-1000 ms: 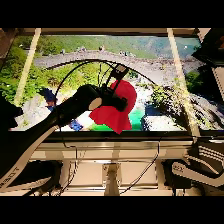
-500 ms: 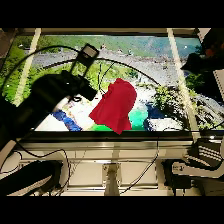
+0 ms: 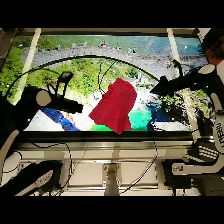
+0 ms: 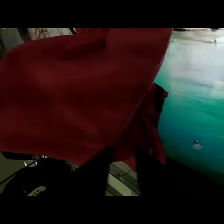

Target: Fold the clothes and pants, and hang the long-sleeved shirts on hangers.

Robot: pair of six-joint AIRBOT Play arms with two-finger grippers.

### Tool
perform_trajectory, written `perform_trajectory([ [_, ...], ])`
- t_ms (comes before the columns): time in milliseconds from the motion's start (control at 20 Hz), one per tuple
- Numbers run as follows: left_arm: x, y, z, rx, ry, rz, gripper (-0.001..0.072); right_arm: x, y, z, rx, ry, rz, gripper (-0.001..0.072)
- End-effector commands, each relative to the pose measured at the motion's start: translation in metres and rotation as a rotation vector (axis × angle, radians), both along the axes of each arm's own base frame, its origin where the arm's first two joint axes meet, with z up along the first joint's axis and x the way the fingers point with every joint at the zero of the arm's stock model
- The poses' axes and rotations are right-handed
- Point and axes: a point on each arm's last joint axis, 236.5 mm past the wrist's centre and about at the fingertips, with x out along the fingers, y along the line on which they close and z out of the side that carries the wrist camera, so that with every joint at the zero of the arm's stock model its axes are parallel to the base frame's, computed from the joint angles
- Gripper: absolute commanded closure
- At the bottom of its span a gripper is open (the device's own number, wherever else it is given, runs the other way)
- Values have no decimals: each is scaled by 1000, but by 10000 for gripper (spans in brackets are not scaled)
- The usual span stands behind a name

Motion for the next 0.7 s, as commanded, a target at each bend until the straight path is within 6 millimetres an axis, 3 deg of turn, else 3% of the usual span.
perform_trajectory([
  [0,3,-9,-10,-354,96,228,596,0,17,-24,51,47,-25,189],
  [50,-3,-3,-22,-332,120,235,384,3,19,-28,28,34,-27,172],
  [100,-8,-3,-31,-322,145,236,243,6,20,-30,11,21,-31,154],
  [300,-9,-16,-60,-354,252,275,230,13,25,-38,-31,7,-50,149],
  [400,-1,-35,-66,-451,295,297,230,11,26,-37,-29,10,-45,78],
  [450,0,-41,-71,-470,303,284,231,10,26,-37,-27,14,-41,79],
  [650,-5,-40,-104,-443,388,319,253,9,27,-37,-25,17,-37,79],
])
